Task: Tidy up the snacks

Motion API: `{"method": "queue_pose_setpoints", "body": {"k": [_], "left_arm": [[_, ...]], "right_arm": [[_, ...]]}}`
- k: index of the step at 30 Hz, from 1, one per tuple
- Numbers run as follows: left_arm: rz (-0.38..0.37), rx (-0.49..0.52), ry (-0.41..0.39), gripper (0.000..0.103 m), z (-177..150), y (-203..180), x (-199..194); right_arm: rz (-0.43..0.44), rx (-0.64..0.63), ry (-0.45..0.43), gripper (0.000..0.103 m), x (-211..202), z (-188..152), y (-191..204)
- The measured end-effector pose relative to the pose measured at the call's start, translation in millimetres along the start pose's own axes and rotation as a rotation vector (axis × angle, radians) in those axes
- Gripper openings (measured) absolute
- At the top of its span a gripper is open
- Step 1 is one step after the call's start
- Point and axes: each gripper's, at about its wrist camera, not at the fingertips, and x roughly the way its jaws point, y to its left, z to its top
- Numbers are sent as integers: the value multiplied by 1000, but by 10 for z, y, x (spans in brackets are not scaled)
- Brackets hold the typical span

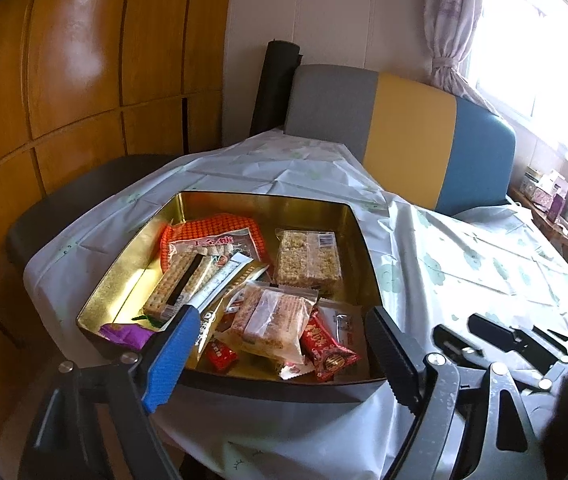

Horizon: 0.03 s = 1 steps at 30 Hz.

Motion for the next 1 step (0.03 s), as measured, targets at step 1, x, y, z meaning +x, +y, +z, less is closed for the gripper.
{"method": "queue_pose_setpoints", "body": {"k": [1], "left_arm": [[4,3,3,85,5,2,11]], "right_arm": [[5,3,1,38,-2,4,-39]]}}
